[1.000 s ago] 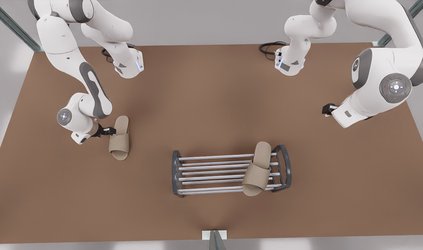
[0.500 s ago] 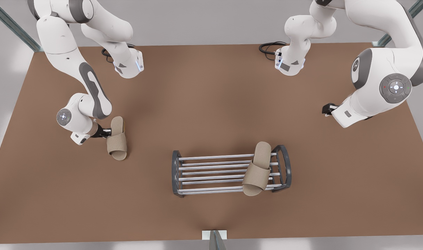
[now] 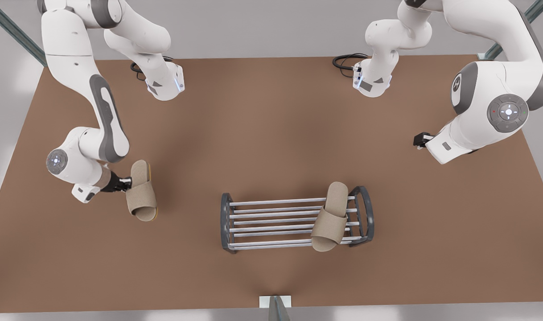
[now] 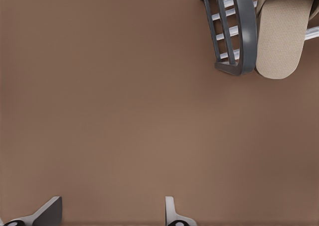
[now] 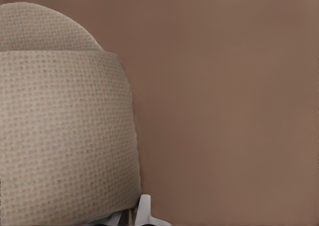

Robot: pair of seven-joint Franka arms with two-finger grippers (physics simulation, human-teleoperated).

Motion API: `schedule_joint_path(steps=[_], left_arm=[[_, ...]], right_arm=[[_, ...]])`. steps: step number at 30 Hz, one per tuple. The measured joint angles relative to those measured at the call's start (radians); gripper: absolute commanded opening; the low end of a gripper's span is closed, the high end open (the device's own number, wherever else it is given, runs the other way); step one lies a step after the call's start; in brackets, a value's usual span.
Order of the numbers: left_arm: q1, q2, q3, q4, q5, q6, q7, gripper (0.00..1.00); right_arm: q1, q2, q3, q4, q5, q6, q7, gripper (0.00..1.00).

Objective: Place the right shoe on the shoe rack with the right arm, and place the left shoe on the shoe rack with the left arm

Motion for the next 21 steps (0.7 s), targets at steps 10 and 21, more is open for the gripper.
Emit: schedule_joint_path(steps=[10, 21], left_arm=[[0.0, 0.0, 0.0, 0.0, 0.0, 0.0, 0.0, 1.0], [0.0, 0.0, 0.0, 0.0, 0.0, -0.002, 0.0, 1.0]], right_arm=[[0.033, -0.11, 0.066, 0.294, -0.002, -0.434, 0.07, 0.21], [0.041, -0.451, 0.325, 0.127, 0.026, -0.712, 0.271, 0.21]])
